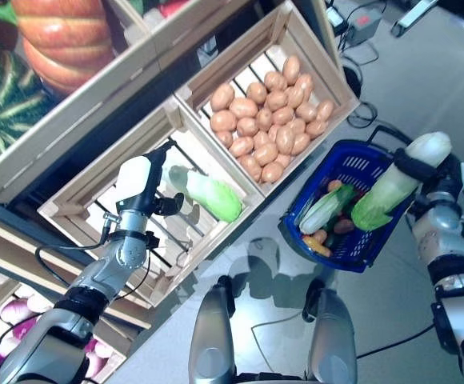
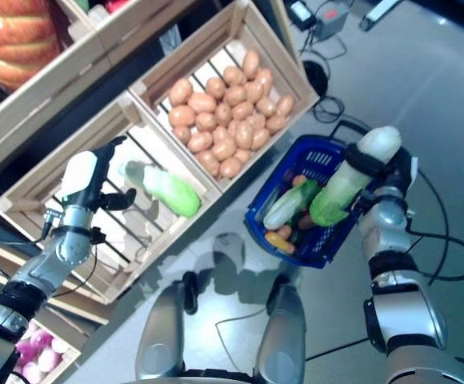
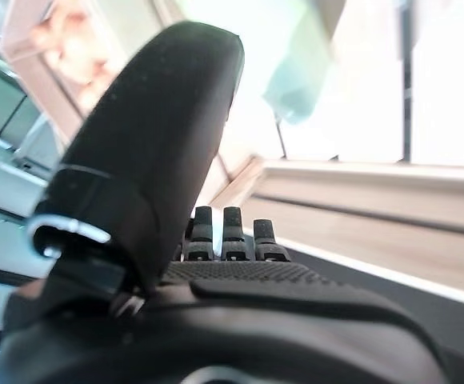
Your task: Put vegetables into the basket
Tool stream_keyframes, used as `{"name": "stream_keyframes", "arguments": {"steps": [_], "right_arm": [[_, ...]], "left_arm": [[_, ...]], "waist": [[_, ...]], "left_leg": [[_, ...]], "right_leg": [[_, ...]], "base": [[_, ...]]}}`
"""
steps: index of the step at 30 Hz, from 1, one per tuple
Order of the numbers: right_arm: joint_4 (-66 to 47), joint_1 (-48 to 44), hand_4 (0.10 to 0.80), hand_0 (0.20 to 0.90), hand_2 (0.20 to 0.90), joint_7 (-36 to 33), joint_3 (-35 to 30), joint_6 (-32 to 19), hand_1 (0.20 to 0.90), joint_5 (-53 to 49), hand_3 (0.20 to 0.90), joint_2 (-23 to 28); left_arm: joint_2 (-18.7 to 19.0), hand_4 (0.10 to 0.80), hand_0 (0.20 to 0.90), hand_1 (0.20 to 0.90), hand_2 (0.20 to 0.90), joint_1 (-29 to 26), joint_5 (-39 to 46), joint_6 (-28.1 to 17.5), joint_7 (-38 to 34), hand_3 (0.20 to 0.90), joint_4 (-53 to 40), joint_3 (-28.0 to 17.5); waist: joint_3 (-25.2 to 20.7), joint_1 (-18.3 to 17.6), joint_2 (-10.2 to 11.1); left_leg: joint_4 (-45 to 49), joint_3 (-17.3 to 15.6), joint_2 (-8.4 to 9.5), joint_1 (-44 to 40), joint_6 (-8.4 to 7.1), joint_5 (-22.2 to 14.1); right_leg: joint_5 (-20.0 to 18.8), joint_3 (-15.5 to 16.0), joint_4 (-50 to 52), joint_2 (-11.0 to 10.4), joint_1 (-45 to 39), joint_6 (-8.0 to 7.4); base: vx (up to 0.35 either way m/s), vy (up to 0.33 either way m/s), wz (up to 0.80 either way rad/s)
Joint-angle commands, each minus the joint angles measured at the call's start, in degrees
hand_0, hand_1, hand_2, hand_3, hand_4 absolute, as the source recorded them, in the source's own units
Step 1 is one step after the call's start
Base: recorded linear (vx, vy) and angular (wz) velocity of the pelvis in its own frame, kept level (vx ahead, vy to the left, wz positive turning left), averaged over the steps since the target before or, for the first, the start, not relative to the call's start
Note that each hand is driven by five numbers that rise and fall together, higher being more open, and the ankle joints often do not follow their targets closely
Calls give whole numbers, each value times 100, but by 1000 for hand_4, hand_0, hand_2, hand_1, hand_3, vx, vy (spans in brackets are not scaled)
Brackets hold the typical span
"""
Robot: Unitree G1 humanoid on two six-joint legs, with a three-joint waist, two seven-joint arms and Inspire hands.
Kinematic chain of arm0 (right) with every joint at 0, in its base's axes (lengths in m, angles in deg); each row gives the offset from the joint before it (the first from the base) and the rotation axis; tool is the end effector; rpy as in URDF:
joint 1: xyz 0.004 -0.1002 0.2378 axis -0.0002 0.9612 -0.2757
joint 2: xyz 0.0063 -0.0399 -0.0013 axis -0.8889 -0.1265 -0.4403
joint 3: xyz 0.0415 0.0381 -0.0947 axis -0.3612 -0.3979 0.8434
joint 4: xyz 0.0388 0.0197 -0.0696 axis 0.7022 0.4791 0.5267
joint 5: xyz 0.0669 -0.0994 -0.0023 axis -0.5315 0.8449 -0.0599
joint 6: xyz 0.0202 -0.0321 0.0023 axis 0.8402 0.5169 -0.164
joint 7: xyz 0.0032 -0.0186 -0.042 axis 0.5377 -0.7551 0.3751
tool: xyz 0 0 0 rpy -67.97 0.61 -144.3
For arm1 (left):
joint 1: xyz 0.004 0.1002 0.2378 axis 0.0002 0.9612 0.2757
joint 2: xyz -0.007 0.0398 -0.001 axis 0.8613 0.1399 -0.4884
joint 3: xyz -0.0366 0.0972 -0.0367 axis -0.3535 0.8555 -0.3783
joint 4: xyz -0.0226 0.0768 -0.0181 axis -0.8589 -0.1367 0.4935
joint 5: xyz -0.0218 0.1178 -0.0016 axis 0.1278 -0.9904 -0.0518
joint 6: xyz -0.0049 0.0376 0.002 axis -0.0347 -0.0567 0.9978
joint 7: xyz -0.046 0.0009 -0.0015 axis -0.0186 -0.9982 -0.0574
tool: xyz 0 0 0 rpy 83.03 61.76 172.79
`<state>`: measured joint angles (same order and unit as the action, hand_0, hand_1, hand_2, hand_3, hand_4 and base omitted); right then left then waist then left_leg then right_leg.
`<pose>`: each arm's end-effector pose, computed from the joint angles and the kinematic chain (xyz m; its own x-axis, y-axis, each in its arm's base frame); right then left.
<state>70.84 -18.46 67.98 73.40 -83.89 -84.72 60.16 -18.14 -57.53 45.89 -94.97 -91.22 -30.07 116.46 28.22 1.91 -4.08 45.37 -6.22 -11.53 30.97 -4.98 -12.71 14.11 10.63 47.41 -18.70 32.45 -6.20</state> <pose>0.3375 -0.3157 0.1300 0.8521 -0.5194 0.0639 0.5082 0.8505 0.1357 0.2958 0.2554 0.0742 0.9402 0.0030 0.3405 -0.2984 0.4890 0.8197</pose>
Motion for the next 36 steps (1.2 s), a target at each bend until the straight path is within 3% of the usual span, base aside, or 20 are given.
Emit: {"name": "stream_keyframes", "arguments": {"steps": [1,2,9,17,27,32,36], "right_arm": [[-61,-501,400,300,300,348,23,-368,300,-187,300,525],[97,-622,800,900,900,339,72,-243,900,-206,900,549],[1006,-1354,800,900,900,521,432,330,900,-450,900,762],[1232,-1593,800,900,900,1231,666,955,900,-947,900,749],[1298,-1757,800,900,900,1977,1115,1096,900,-995,900,678],[1217,-1884,800,900,900,2261,1294,1124,900,-1235,900,668],[1132,-1894,800,900,900,2346,1399,1112,900,-1134,900,694]], "left_arm": [[265,800,900,900,900,-438,20,-421,-803,900,-259,-196],[318,800,900,900,900,-558,-27,-426,-838,900,-233,-145],[525,800,900,900,900,-1303,36,-445,-983,900,312,280],[622,800,900,900,900,-1794,-57,-408,-933,900,1102,302],[887,800,900,900,900,-2941,-294,108,-652,900,2375,744],[1054,800,900,900,900,-3377,-740,319,-531,900,2839,1223],[1163,800,900,900,900,-3675,-1212,236,-488,900,2936,1632]], "waist": [[-336,121,18],[-317,122,1],[-337,125,-64],[-382,87,-59],[-438,-57,39],[-457,-133,85],[-423,-180,108]], "left_leg": [[461,201,-157,315,-277,-516],[668,230,-183,471,-280,-613],[1342,377,-195,1084,-282,-927],[1701,484,-182,1520,-305,-1013],[1704,408,-314,1688,-319,-919],[1732,366,-383,1780,-339,-892],[1856,342,-438,1935,-345,-911]], "right_leg": [[295,-294,448,-293,-62,-6],[360,-342,666,-357,146,-5],[580,-477,1316,-514,928,-21],[704,-603,1715,-485,1443,-11],[630,-621,1709,-408,1623,-60],[581,-635,1689,-381,1697,-92],[556,-640,1751,-378,1843,-108]], "base": [[-32,21,14],[-57,15,17],[-24,36,13],[-5,18,0],[15,19,-1],[44,39,-5],[25,46,-5]]}}
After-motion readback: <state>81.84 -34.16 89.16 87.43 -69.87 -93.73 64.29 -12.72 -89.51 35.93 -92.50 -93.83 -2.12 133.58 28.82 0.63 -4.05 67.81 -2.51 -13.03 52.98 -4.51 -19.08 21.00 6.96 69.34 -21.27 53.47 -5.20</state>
